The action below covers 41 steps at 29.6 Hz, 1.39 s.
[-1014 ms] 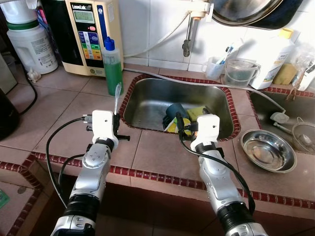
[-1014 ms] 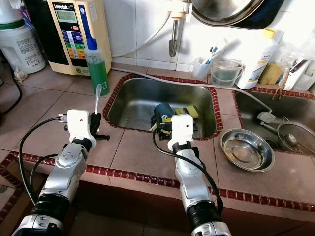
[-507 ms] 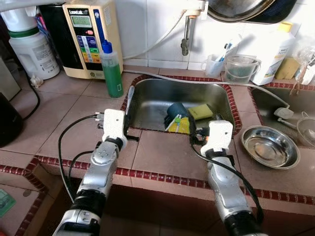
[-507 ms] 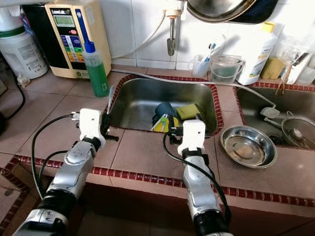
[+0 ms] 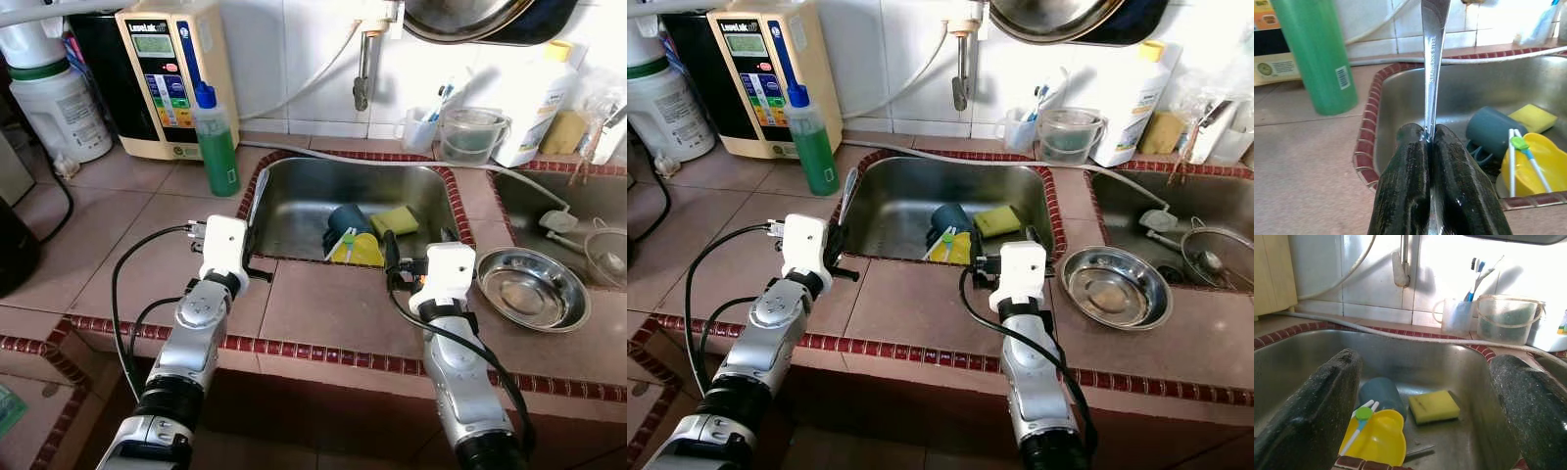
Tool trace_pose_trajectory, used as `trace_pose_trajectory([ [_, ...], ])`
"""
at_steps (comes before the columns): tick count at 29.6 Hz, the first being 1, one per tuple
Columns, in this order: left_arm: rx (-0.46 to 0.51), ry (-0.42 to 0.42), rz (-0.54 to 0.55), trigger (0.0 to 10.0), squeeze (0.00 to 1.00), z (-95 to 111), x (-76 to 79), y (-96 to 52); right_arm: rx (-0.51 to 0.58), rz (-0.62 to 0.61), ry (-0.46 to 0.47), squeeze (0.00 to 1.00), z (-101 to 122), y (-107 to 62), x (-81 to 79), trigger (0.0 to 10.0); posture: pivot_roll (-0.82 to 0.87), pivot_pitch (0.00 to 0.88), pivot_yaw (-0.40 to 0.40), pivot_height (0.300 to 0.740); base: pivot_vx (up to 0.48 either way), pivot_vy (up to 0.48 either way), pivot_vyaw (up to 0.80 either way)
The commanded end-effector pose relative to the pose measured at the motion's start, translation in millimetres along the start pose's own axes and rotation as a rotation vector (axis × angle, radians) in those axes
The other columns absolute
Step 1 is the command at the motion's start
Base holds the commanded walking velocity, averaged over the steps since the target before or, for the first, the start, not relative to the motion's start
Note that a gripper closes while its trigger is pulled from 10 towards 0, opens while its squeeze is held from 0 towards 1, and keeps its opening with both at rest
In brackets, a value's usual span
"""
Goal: Kitchen organization
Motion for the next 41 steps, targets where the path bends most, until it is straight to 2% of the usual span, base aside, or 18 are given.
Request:
trace_pose_trajectory([
  [1, 0.001, 0.003, 0.009, 10.0, 0.00, 0, 0.5, 0.5, 0.007, 0.014, 0.001, 0.00, 5, 4.2, -4.3, 10.0, -0.22, 0.000, 0.065, 0.740, 0.000, 0.000, 0.00],
  [9, 0.024, -0.001, -0.002, 10.0, 0.00, 6, 4.5, 1.6, 0.024, 0.001, 0.011, 0.00, 14, 6.2, -3.1, 10.0, -0.22, 0.000, 0.056, 0.740, 0.000, 0.000, 0.00],
  [15, 0.004, 0.002, 0.008, 10.0, 0.00, -2, 2.9, -1.4, 0.014, 0.010, 0.014, 0.00, 12, 8.0, -4.9, 10.0, -0.22, 0.000, 0.038, 0.740, 0.000, 0.000, 0.00],
  [18, -0.001, 0.000, 0.005, 10.0, 0.00, -3, 3.0, -0.1, 0.003, 0.019, 0.007, 0.00, 9, 5.3, -7.3, 10.0, -0.24, 0.000, 0.054, 0.740, 0.000, 0.000, 0.00],
  [25, 0.021, 0.043, -0.089, 10.0, 0.00, 4, 20.9, 6.9, -0.004, 0.013, -0.011, 0.00, 6, -1.7, -4.9, 10.0, -0.27, 0.000, 0.093, 0.740, 0.000, 0.000, 0.00],
  [28, 0.052, 0.060, -0.143, 10.0, 0.00, 14, 31.4, 10.7, 0.002, -0.006, 0.004, 0.00, 7, -4.7, -2.8, 10.0, -0.28, 0.000, 0.103, 0.740, 0.000, 0.000, 0.00],
  [34, 0.081, 0.044, -0.152, 10.0, 0.00, 23, 31.9, 14.5, 0.005, -0.006, 0.009, 0.00, 7, -8.1, -5.6, 10.0, -0.28, 0.000, 0.106, 0.740, 0.000, 0.000, 0.00],
  [37, 0.097, 0.000, -0.155, 10.0, 0.00, 24, 31.9, 12.4, 0.010, 0.002, 0.010, 0.00, 9, -9.0, -7.8, 10.0, -0.29, 0.000, 0.105, 0.740, 0.000, 0.000, 0.00],
  [41, 0.103, 0.019, -0.163, 10.0, 0.00, 22, 35.1, 9.6, 0.009, 0.004, 0.012, 0.00, 9, -9.5, -9.0, 10.0, -0.28, 0.000, 0.100, 0.740, 0.000, 0.000, 0.00],
])
Point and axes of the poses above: a point about 5 cm out from each wrist's last joint towards the gripper, its own y axis pointing out of the wrist towards the gripper, its own z axis along the axis of the wrist's last joint, x = y × z, the point moved 5 cm from there along y, pointing out of the wrist towards the gripper, and after that the axes turned 14 degrees about y, right-handed, at the moved point
